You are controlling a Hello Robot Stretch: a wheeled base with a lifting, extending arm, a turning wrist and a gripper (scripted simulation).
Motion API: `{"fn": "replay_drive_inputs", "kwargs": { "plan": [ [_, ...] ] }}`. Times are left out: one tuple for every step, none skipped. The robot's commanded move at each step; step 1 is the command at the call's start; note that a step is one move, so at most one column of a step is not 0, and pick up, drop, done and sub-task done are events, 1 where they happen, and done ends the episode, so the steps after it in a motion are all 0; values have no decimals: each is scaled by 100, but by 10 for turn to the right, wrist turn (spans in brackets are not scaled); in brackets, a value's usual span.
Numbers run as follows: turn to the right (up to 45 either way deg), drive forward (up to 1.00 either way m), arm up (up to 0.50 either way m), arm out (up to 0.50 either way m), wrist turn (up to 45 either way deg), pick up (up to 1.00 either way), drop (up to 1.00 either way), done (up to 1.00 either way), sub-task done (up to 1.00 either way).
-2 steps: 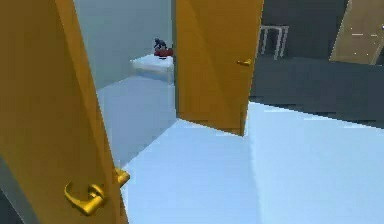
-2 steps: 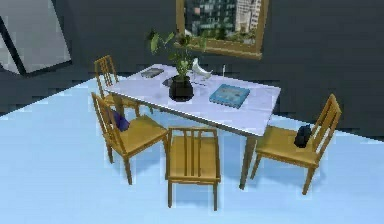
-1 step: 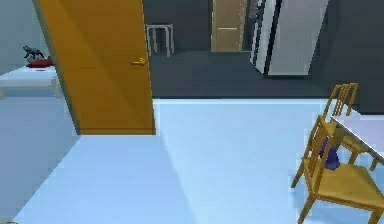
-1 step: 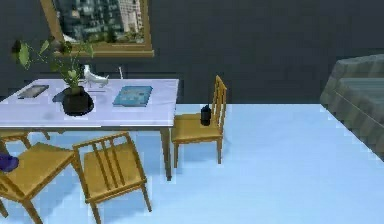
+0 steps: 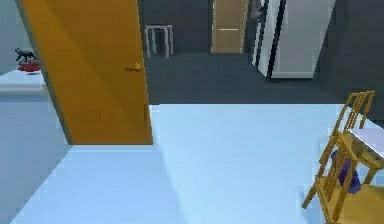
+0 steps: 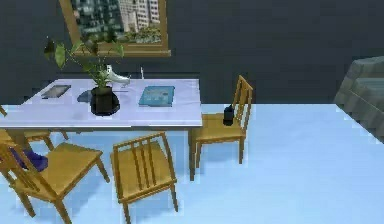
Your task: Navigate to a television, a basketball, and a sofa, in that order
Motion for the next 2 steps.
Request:
{"fn": "replay_drive_inputs", "kwargs": {
  "plan": [
    [210, 0, 0, 0, 0, 0, 0, 0, 0],
    [0, 45, 0, 0, 0, 0, 0, 0, 0]
  ]
}}
